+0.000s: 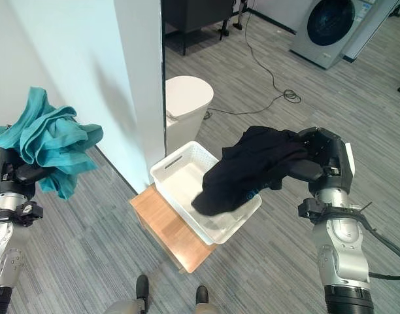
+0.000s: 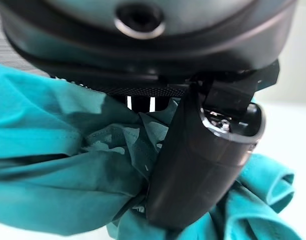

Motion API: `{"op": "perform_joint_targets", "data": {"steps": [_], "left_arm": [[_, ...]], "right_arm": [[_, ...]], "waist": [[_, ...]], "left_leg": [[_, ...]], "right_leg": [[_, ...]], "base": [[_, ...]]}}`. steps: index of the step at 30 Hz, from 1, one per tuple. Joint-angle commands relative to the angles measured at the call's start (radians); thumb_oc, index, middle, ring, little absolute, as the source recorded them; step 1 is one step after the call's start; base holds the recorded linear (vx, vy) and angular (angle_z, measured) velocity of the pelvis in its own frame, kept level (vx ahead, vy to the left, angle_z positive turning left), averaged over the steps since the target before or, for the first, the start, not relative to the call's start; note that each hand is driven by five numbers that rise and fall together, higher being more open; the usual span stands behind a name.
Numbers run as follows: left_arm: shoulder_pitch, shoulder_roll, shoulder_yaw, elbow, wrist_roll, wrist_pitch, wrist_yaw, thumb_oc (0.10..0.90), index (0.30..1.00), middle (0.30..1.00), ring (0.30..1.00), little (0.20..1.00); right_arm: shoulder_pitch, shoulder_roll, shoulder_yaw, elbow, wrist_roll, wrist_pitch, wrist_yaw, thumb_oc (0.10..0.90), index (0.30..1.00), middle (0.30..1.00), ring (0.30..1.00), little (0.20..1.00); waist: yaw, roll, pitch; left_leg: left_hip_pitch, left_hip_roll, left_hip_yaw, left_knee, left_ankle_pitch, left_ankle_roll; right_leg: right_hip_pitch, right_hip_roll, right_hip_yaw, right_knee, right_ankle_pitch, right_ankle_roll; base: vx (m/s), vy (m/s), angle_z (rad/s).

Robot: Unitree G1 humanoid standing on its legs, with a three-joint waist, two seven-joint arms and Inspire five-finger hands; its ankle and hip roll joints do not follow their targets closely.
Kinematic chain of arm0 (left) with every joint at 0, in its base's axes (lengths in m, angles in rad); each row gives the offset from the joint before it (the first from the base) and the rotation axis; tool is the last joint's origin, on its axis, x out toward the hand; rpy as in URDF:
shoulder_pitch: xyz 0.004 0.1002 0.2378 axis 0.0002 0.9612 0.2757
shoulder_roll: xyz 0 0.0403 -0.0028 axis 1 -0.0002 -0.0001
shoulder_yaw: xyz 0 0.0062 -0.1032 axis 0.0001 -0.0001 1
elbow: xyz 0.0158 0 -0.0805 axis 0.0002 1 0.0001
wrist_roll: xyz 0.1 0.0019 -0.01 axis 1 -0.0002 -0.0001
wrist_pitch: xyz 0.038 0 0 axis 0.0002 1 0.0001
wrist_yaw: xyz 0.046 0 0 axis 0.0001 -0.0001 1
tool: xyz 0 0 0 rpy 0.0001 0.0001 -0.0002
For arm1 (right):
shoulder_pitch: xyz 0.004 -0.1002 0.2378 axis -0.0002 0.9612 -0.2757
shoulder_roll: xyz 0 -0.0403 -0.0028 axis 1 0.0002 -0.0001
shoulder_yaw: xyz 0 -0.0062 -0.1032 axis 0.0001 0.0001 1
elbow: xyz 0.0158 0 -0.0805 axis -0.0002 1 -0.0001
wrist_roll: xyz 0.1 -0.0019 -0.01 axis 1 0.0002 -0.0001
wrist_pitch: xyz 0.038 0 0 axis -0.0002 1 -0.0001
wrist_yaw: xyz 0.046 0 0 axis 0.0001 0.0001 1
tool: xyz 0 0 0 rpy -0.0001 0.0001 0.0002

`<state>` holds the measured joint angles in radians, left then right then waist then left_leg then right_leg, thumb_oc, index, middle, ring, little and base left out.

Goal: Pick up bed clothes into laundry basket.

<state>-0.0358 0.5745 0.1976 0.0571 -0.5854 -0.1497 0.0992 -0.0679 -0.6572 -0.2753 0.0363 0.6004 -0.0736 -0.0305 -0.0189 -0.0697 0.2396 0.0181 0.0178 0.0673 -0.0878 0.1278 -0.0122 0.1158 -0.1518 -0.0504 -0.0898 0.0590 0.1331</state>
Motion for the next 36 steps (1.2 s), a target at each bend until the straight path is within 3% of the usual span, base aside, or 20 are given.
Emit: {"op": "perform_joint_targets", "data": {"steps": [1, 5, 7, 9, 10, 12, 19, 21, 22, 28, 29, 35, 36], "left_arm": [[-0.072, 0.043, 0.019, -0.107, -0.009, -0.121, -0.013, 0.400, 0.300, 0.300, 0.300, 0.300], [-0.073, 0.052, -0.008, -0.104, -0.031, -0.119, -0.022, 0.400, 0.300, 0.300, 0.300, 0.300], [-0.071, 0.061, -0.029, -0.103, -0.053, -0.119, -0.040, 0.400, 0.300, 0.300, 0.300, 0.300], [-0.072, 0.058, -0.029, -0.102, -0.053, -0.119, -0.040, 0.400, 0.300, 0.300, 0.300, 0.300], [-0.072, 0.072, -0.039, -0.102, -0.066, -0.120, -0.054, 0.400, 0.300, 0.300, 0.300, 0.300], [-0.062, 0.079, -0.041, -0.098, -0.078, -0.121, -0.066, 0.400, 0.300, 0.300, 0.300, 0.300], [-0.018, 0.100, -0.031, -0.066, -0.109, -0.123, -0.083, 0.400, 0.300, 0.300, 0.300, 0.300], [-0.004, 0.104, -0.033, -0.063, -0.113, -0.121, -0.084, 0.400, 0.300, 0.300, 0.300, 0.300], [0.008, 0.102, -0.031, -0.064, -0.116, -0.121, -0.088, 0.400, 0.300, 0.300, 0.300, 0.300], [0.021, 0.104, -0.039, -0.050, -0.122, -0.119, -0.092, 0.400, 0.300, 0.300, 0.300, 0.300], [0.027, 0.091, -0.035, -0.045, -0.131, -0.119, -0.090, 0.400, 0.300, 0.300, 0.300, 0.300], [0.061, 0.051, -0.030, -0.037, -0.134, -0.114, -0.084, 0.400, 0.300, 0.300, 0.300, 0.300], [0.082, 0.035, -0.028, -0.039, -0.136, -0.110, -0.088, 0.400, 0.300, 0.300, 0.300, 0.300]], "right_arm": [[-0.159, -0.197, -0.102, 0.009, 0.016, -0.115, -0.043, 0.400, 0.300, 0.300, 0.300, 0.300], [-0.206, -0.309, -0.051, 0.060, 0.021, -0.100, -0.022, 0.400, 0.300, 0.300, 0.300, 0.300], [-0.227, -0.431, -0.010, 0.121, 0.014, -0.070, 0.015, 0.400, 0.300, 0.300, 0.300, 0.300], [-0.236, -0.438, -0.003, 0.129, 0.017, -0.073, 0.018, 0.400, 0.300, 0.300, 0.300, 0.300], [-0.243, -0.537, 0.019, 0.156, -0.028, -0.046, 0.043, 0.400, 0.300, 0.300, 0.300, 0.300], [-0.264, -0.619, 0.052, 0.169, -0.064, -0.040, 0.063, 0.400, 0.300, 0.300, 0.300, 0.300], [-0.425, -0.827, 0.240, 0.185, -0.182, -0.018, 0.123, 0.400, 0.300, 0.300, 0.300, 0.300], [-0.491, -0.862, 0.303, 0.189, -0.206, -0.016, 0.129, 0.400, 0.300, 0.300, 0.300, 0.300], [-0.594, -0.886, 0.399, 0.196, -0.229, -0.016, 0.129, 0.400, 0.300, 0.300, 0.300, 0.300], [-0.878, -0.910, 0.657, 0.208, -0.275, -0.012, 0.131, 0.400, 0.300, 0.300, 0.300, 0.300], [-0.972, -0.910, 0.741, 0.207, -0.277, -0.009, 0.135, 0.400, 0.300, 0.300, 0.300, 0.300], [-1.161, -0.927, 0.912, 0.181, -0.294, -0.004, 0.148, 0.400, 0.300, 0.300, 0.300, 0.300], [-1.287, -0.917, 1.030, 0.174, -0.290, -0.003, 0.157, 0.400, 0.300, 0.300, 0.300, 0.300]], "waist": [[-0.001, 0.009, -0.097], [0.004, 0.000, -0.098], [0.010, -0.011, -0.096], [0.009, -0.008, -0.096], [0.010, -0.018, -0.095], [0.010, -0.020, -0.096], [0.020, -0.035, -0.092], [0.027, -0.042, -0.088], [0.032, -0.048, -0.086], [0.037, -0.062, -0.081], [0.038, -0.065, -0.080], [0.043, -0.080, -0.076], [0.045, -0.087, -0.075]], "left_leg": [[0.082, 0.097, 0.035, 0.004, -0.105, -0.086], [0.084, 0.089, 0.039, 0.002, -0.110, -0.083], [0.085, 0.086, 0.039, 0.002, -0.112, -0.084], [0.085, 0.085, 0.039, 0.002, -0.112, -0.084], [0.080, 0.083, 0.033, 0.002, -0.110, -0.084], [0.077, 0.082, 0.032, 0.001, -0.110, -0.084], [0.073, 0.079, 0.034, 0.001, -0.111, -0.085], [0.074, 0.081, 0.039, 0.001, -0.111, -0.085], [0.074, 0.082, 0.044, 0.001, -0.112, -0.086], [0.068, 0.082, 0.050, 0.001, -0.110, -0.087], [0.065, 0.082, 0.051, 0.001, -0.110, -0.087], [0.061, 0.082, 0.051, 0.001, -0.111, -0.085], [0.060, 0.082, 0.052, 0.001, -0.112, -0.085]], "right_leg": [[-0.039, -0.014, -0.003, 0.072, -0.088, 0.033], [-0.040, -0.022, 0.003, 0.071, -0.080, 0.041], [-0.038, -0.027, 0.003, 0.069, -0.077, 0.046], [-0.038, -0.027, 0.003, 0.069, -0.077, 0.046], [-0.040, -0.028, 0.008, 0.071, -0.076, 0.049], [-0.046, -0.030, 0.010, 0.073, -0.076, 0.051], [-0.055, -0.033, 0.010, 0.078, -0.065, 0.057], [-0.060, -0.034, 0.008, 0.079, -0.061, 0.059], [-0.062, -0.033, 0.008, 0.078, -0.057, 0.060], [-0.067, -0.037, 0.002, 0.073, -0.050, 0.064], [-0.069, -0.038, 0.002, 0.073, -0.048, 0.066], [-0.075, -0.039, 0.003, 0.077, -0.045, 0.066], [-0.077, -0.040, 0.002, 0.078, -0.044, 0.067]], "base": [[0.07, 0.052, 0.02], [0.00, 0.041, -0.05], [0.02, 0.031, -0.06], [0.02, 0.007, -0.02], [0.00, 0.000, 0.00], [0.00, 0.025, 0.06], [0.00, 0.012, -0.02], [0.00, 0.000, 0.00], [0.00, 0.013, -0.05], [0.00, 0.011, -0.04], [0.00, 0.000, 0.00], [0.00, 0.000, 0.00], [0.00, 0.000, 0.00]]}}
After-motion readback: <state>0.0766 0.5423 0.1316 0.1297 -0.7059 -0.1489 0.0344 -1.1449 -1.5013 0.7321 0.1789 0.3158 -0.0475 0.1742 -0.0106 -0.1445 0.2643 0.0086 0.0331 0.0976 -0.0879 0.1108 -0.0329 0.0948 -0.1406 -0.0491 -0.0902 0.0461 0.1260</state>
